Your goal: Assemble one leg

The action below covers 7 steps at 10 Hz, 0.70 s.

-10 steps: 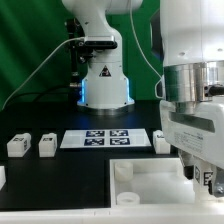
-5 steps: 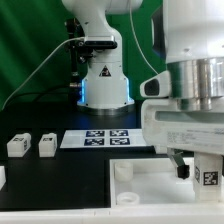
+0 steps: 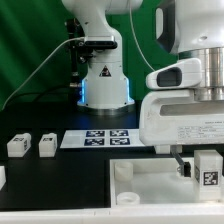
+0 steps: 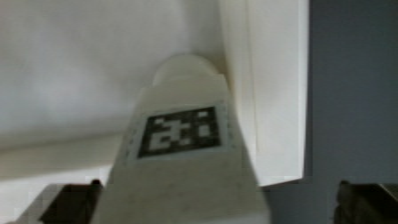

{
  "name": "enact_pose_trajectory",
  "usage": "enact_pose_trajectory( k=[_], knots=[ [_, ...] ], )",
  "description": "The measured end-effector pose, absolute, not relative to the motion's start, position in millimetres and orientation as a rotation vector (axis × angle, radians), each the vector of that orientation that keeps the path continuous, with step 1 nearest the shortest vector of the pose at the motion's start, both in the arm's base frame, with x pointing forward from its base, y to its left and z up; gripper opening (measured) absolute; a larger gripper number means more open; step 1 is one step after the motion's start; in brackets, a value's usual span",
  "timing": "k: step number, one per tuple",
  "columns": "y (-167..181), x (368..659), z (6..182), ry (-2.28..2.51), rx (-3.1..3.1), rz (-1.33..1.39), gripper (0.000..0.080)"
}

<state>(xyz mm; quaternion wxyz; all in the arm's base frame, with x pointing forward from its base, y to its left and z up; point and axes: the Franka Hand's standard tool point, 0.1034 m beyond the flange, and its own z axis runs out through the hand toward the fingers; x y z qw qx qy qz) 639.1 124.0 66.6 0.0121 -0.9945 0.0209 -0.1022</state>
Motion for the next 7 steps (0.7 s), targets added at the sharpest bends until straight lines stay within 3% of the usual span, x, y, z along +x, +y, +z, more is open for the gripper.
enact_pose_trajectory(
  k=[7],
  knots=[
    [112.3,640.4,69.4,0.090,-3.108,-0.153,0.0626]
  ],
)
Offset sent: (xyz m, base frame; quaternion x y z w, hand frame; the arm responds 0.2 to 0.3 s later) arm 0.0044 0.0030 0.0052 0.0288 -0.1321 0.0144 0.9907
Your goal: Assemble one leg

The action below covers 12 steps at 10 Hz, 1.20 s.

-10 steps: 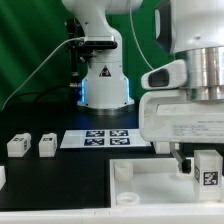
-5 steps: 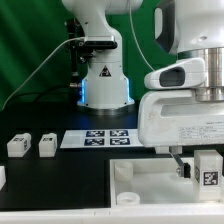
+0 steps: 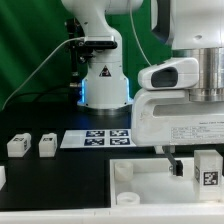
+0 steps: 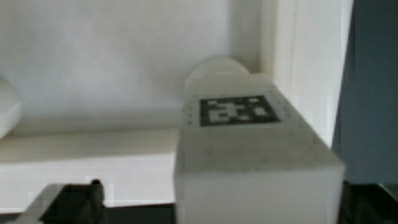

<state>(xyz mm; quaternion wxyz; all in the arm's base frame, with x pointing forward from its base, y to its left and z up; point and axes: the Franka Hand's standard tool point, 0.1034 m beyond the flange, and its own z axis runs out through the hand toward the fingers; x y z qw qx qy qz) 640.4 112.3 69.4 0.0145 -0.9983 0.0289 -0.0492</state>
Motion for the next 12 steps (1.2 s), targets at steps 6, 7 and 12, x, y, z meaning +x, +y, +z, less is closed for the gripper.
enact_pose_trajectory(
  k=[6,7,12],
  knots=[
    [111.2,639.7,68.6,0.616,-3.030,-0.138,0.0291],
    [110.1,639.2,68.2,0.780,-2.988,-0.131,0.0291],
    [105.3,635.9,64.8,1.796,-2.495,-0.070,0.0291]
  ],
)
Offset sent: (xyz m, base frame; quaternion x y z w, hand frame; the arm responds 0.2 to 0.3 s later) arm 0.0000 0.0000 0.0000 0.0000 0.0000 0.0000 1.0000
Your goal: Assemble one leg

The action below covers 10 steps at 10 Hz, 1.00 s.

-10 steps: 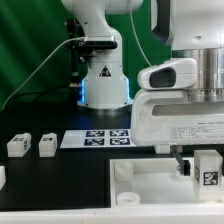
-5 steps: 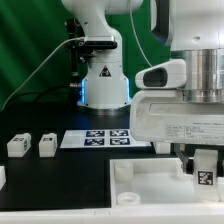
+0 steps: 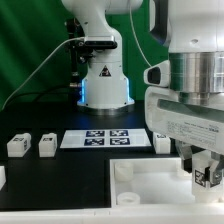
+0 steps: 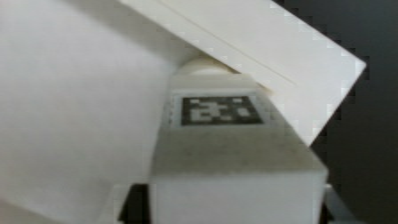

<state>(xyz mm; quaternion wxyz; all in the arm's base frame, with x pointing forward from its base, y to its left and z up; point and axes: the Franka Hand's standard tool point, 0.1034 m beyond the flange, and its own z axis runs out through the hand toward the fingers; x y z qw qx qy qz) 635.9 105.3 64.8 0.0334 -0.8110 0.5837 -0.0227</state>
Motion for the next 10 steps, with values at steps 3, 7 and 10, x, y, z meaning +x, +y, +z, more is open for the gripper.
enact_pose_trajectory(
  k=[3,7,10],
  knots=[
    [106.0,627.3,63.7,2.336,-1.899,-0.012,0.0292],
    [106.0,625.7,62.4,2.367,-1.864,-0.011,0.0490],
    [107.3,625.9,62.0,2.290,-1.952,-0.023,0.0643]
  ],
)
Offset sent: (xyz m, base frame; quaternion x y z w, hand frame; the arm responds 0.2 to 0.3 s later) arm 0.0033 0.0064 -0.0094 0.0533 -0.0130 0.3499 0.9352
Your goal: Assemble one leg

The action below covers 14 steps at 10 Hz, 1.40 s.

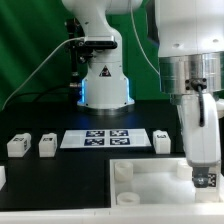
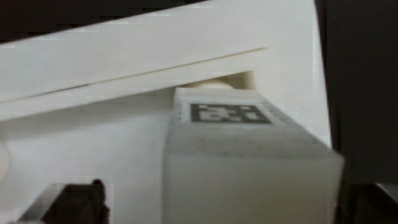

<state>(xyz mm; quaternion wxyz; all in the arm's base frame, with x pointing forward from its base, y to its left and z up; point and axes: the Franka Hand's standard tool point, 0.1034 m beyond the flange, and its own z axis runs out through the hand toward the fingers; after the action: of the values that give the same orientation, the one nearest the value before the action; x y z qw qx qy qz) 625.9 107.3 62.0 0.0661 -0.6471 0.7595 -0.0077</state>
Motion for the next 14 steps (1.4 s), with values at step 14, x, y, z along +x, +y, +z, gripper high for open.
enact_pose_trajectory(
  k=[14],
  knots=[
    [126.2,627.4,63.5,0.616,-3.029,-0.217,0.0496]
  ],
)
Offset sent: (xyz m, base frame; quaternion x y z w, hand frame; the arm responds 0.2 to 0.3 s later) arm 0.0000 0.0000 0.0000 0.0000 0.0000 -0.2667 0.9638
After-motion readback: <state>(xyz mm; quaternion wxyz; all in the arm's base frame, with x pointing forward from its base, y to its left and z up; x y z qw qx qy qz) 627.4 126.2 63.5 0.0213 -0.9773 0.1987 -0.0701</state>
